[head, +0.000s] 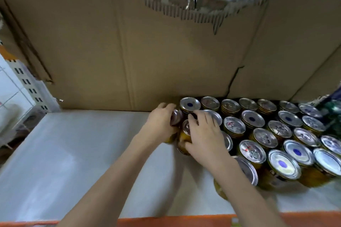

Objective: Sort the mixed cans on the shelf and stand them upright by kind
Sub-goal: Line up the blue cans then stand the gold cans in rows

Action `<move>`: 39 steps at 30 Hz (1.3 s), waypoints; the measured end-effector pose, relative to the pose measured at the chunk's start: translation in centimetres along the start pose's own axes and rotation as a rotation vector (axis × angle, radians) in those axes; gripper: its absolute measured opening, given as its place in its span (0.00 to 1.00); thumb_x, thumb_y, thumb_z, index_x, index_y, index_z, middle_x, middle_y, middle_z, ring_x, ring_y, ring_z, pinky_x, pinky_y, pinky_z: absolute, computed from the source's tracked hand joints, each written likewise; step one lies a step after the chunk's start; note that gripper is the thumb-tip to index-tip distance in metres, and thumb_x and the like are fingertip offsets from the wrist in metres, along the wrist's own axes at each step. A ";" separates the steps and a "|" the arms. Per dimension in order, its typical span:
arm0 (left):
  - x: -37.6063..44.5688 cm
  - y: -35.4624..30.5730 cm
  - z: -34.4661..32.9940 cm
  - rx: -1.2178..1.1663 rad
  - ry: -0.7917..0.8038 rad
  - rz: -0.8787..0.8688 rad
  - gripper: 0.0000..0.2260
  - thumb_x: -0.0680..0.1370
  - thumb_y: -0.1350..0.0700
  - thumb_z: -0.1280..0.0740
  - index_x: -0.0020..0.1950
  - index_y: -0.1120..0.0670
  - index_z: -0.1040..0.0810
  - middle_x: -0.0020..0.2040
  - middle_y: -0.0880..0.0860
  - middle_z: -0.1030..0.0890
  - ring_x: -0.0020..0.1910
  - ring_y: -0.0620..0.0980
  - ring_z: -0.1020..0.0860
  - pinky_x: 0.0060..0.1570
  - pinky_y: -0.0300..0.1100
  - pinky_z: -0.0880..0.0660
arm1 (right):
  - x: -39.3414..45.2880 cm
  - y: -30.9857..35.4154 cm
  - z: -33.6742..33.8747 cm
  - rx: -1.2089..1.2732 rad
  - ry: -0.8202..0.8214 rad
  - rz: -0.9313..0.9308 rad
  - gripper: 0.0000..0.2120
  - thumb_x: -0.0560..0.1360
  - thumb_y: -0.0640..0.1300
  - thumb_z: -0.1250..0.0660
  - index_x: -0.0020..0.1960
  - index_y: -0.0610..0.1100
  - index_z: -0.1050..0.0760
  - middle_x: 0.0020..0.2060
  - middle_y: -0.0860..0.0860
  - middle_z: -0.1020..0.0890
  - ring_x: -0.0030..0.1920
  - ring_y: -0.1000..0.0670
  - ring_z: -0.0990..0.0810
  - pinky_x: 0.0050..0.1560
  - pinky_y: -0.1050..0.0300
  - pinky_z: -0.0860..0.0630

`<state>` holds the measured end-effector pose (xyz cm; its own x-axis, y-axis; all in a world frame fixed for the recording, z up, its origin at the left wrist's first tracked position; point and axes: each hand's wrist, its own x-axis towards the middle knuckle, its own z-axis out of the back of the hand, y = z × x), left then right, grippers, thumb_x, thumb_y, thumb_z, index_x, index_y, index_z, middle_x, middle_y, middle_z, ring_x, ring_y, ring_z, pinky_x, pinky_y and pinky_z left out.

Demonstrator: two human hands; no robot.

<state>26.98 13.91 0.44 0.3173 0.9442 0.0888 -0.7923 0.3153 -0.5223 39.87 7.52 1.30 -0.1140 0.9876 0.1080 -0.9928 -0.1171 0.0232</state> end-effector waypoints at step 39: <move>-7.8 -6.2 -5.2 0.178 -0.299 -0.274 0.21 0.75 0.44 0.42 0.53 0.58 0.20 0.53 0.57 0.20 0.56 0.61 0.25 0.53 0.54 0.25 | -11.9 -12.8 -0.3 -0.053 -0.300 -0.332 0.20 0.75 0.55 0.38 0.58 0.41 0.23 0.51 0.46 0.19 0.54 0.43 0.21 0.52 0.49 0.24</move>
<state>32.14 4.04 -1.39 0.3843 0.8012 0.4588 -0.7853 0.5449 -0.2938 53.89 -2.74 -0.62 0.2185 0.8957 0.3873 -0.9753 0.2141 0.0550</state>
